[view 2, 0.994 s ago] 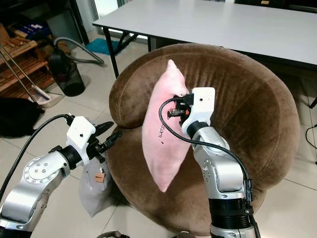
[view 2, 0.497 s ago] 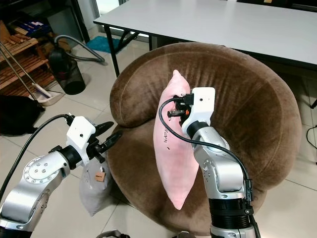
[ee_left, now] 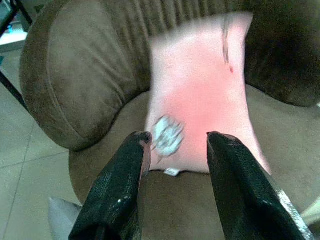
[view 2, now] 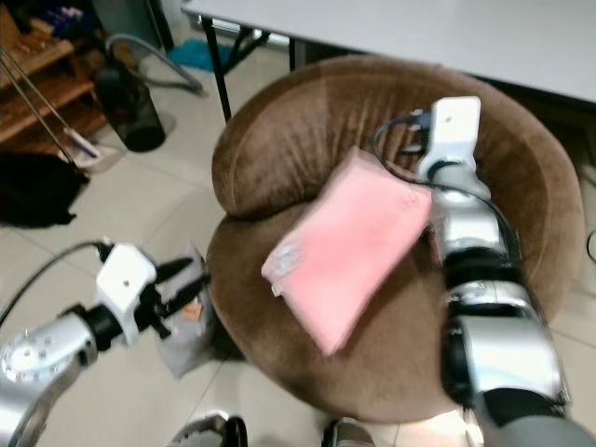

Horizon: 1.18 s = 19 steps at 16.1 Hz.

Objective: Move the pillow to the sofa from floor

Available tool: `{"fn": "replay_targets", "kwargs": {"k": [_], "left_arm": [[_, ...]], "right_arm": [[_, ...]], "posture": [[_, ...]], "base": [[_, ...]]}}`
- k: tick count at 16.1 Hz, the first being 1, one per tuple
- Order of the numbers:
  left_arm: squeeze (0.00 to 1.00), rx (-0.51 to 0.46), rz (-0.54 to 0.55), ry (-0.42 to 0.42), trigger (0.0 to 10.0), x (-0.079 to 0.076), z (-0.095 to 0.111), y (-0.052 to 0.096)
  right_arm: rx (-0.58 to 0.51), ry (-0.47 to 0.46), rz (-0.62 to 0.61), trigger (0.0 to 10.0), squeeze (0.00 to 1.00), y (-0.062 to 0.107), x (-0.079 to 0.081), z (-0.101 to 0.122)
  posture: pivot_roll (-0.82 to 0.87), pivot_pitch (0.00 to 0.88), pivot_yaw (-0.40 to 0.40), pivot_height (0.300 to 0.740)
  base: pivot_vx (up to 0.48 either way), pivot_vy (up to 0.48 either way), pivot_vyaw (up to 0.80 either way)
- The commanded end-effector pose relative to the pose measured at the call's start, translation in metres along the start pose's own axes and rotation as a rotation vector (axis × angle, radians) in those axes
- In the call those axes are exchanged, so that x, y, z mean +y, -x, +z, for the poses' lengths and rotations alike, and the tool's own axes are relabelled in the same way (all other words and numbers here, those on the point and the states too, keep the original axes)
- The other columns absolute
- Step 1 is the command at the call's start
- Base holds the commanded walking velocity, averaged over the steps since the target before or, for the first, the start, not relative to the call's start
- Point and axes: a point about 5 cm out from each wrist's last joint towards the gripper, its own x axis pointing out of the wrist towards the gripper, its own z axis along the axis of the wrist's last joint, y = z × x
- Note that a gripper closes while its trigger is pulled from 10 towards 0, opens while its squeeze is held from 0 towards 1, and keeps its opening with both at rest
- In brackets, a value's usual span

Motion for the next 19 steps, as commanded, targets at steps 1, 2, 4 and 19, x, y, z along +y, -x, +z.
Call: {"fn": "replay_targets", "kwargs": {"k": [1, 2, 4, 19], "left_arm": [[0.0, -0.016, -0.009, -0.013, 10.0, -0.001, 0.004, -0.002], [0.0, -0.016, -0.008, -0.011, 10.0, -0.001, 0.006, -0.002], [0.0, -0.005, -0.003, -0.008, 10.0, -0.001, 0.006, 0.001], [0.0, -0.099, 0.379, 0.164, 10.0, 0.018, 0.006, -0.036]], "right_arm": [[0.042, 0.015, 0.023, 10.0, 1.0, 0.002, 0.006, -0.013], [0.043, 0.024, 0.024, 10.0, 1.0, 0.001, 0.005, -0.014], [0.035, 0.063, -0.007, 10.0, 1.0, -0.003, 0.001, -0.015], [-0.043, -0.25, 0.221, 10.0, 0.0, 0.118, 0.067, -0.042]], "posture": [[0.12, 0.184, 0.059, 0.74], [0.12, 0.182, 0.059, 0.74], [0.12, 0.177, 0.057, 0.74], [-0.04, 0.024, 0.038, 0.74]], "base": [[0.0, 0.0, 0.0], [0.0, 0.0, 0.0], [0.0, 0.0, 0.0], [0.0, 0.0, 0.0]]}}
